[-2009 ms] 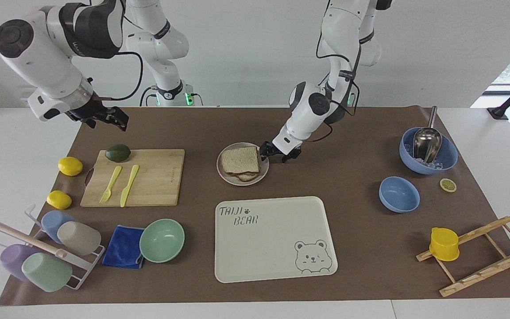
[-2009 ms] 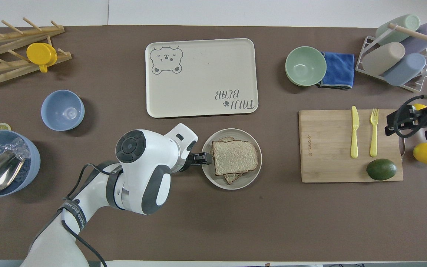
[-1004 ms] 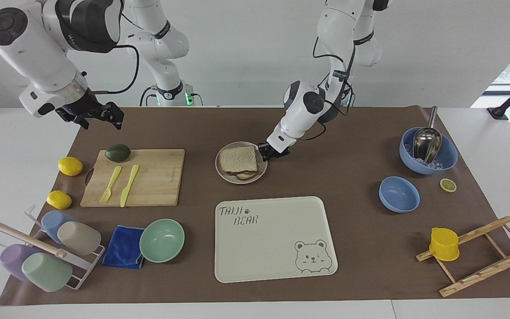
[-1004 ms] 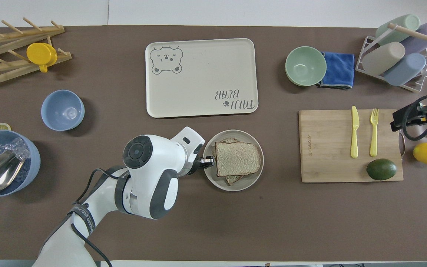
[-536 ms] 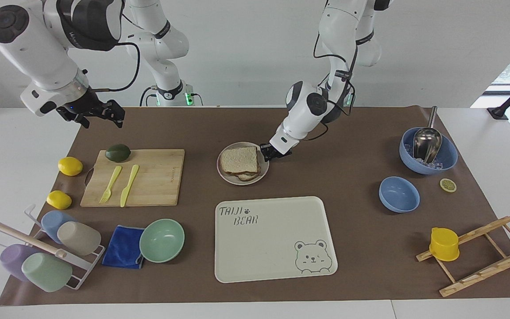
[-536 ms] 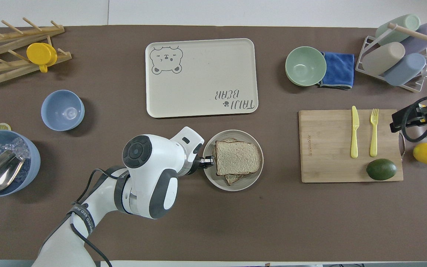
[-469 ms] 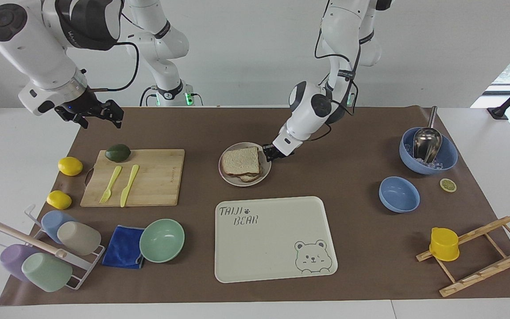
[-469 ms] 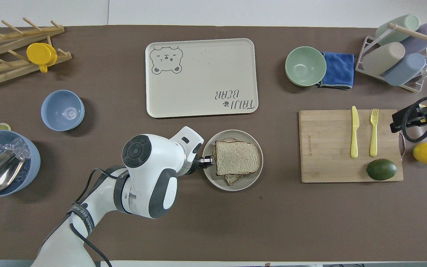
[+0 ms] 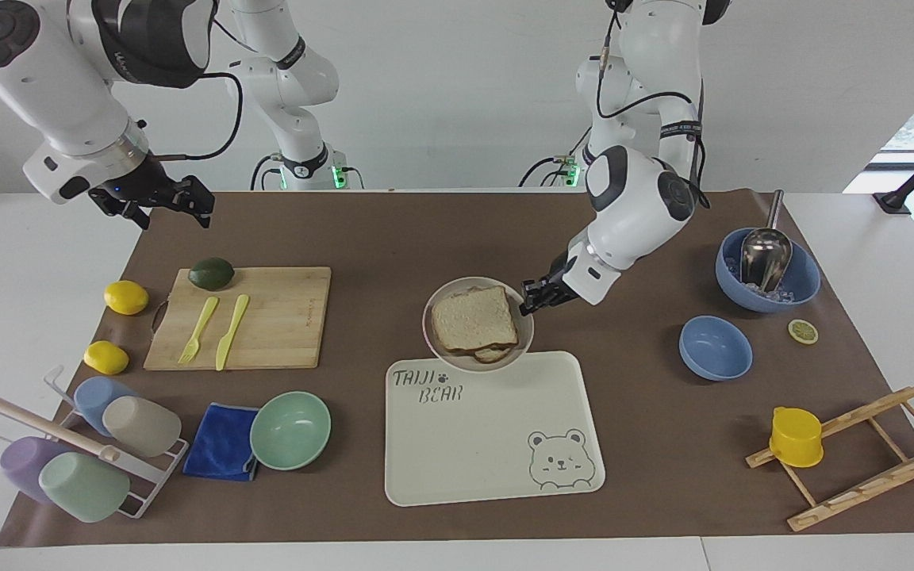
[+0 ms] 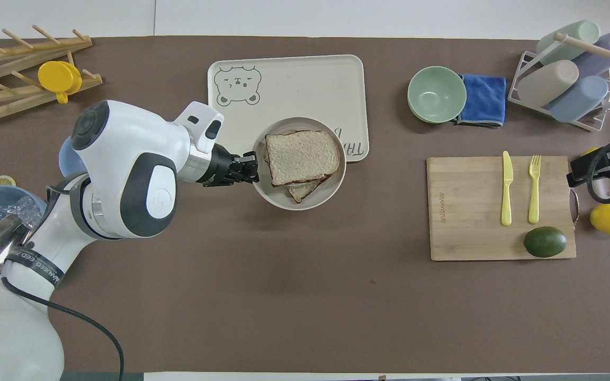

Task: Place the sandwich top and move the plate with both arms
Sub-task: 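Slide the plate with the left gripper onto the bear-print tray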

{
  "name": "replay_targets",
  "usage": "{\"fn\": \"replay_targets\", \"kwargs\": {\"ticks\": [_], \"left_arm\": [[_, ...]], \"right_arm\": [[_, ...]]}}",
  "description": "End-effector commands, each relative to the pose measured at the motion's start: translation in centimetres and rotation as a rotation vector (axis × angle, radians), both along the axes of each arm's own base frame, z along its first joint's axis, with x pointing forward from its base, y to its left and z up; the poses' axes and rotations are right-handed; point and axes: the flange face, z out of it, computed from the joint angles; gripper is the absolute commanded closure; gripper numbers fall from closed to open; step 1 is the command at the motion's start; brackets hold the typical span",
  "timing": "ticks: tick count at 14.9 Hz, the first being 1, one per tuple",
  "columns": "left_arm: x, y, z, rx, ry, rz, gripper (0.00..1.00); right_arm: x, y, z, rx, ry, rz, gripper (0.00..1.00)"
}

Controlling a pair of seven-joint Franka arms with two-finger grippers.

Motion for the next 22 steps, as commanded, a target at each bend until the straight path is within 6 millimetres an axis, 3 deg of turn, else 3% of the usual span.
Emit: {"fn": "replay_targets", "kwargs": {"ticks": [1,3,6,8,14,15,16,17,19,22], "left_arm": [[4.3,-1.5,-1.1,-0.016,0.018,0.034,1.00],[6.7,-1.0,-2.3,-0.012,0.019,0.056,1.00],[8.8,-0.7,-5.7,0.030,-0.012,0.097,1.00],[8.5,-0.1,-7.5,0.064,-0.037,0.111,1.00],[7.3,-0.3,-9.5,0.087,-0.062,0.127,1.00],[7.3,-0.3,-9.5,0.092,-0.064,0.122,0.84],[7.2,-0.3,-9.5,0.100,-0.063,0.114,0.33],[7.3,0.1,-9.4,0.112,-0.064,0.106,0.00],[7.4,0.4,-9.2,0.123,-0.051,0.093,0.00],[8.4,3.4,-6.9,0.142,-0.046,0.117,0.00]], "right_arm": [[-0.2,-1.2,0.8,-0.003,-0.016,0.062,0.00],[-0.4,-1.8,0.7,-0.002,-0.011,0.042,0.00],[0.0,-0.4,0.9,-0.018,-0.036,-0.031,0.00],[-0.1,-0.5,1.0,-0.010,-0.038,-0.038,0.00],[-0.4,-0.3,0.5,-0.003,-0.020,-0.035,0.00],[-0.4,-0.4,0.5,-0.003,-0.020,-0.037,0.00],[-0.4,-0.4,0.5,-0.003,-0.020,-0.038,0.00],[-0.4,-0.4,0.5,-0.003,-0.020,-0.038,0.00],[-0.4,-0.4,0.5,-0.003,-0.020,-0.037,0.00],[-0.4,-0.4,0.5,-0.003,-0.020,-0.037,0.00]]}}
